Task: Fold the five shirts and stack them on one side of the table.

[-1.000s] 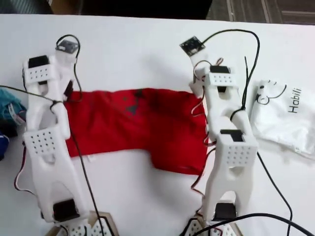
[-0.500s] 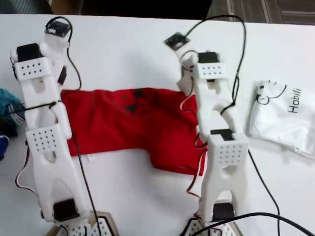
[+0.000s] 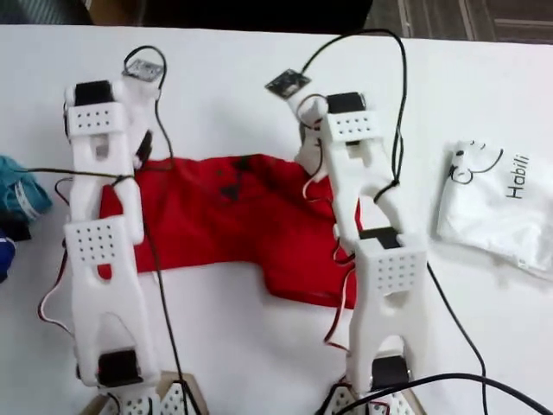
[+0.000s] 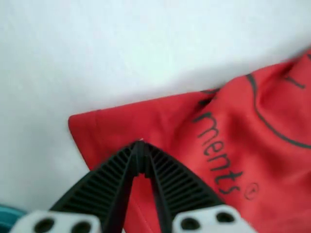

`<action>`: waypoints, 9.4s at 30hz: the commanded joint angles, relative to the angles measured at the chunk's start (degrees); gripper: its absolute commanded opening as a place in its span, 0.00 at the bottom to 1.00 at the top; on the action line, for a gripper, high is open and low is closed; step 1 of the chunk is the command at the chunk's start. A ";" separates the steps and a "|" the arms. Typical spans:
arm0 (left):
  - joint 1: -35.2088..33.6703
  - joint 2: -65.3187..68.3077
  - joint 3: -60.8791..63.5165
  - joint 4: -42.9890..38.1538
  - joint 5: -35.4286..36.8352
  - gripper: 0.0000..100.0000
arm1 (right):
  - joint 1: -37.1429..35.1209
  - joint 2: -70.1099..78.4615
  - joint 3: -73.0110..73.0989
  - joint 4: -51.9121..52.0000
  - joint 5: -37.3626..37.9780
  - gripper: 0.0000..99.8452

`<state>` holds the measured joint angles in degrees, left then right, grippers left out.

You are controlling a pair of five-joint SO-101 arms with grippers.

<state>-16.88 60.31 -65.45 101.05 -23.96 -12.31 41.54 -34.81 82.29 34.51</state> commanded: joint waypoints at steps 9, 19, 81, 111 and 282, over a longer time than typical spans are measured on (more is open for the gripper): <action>-5.19 -0.44 7.69 -13.80 -4.66 0.03 | 9.10 9.45 -2.99 -10.86 6.51 0.02; -5.71 -0.44 9.98 -19.96 -4.75 0.03 | 10.59 9.54 -6.86 -16.48 6.42 0.02; 0.35 -1.32 15.96 -10.55 5.19 0.03 | 8.48 27.12 -44.04 -6.29 6.24 0.02; 0.35 -1.32 15.96 -10.55 5.19 0.03 | 15.60 38.11 -43.96 -32.31 6.42 0.02; -1.23 -1.23 4.88 -8.18 10.81 0.03 | -5.32 -12.00 8.35 -2.07 30.33 0.02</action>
<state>-18.64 59.78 -61.05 93.67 -13.32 -18.02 25.36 -17.14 78.68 64.22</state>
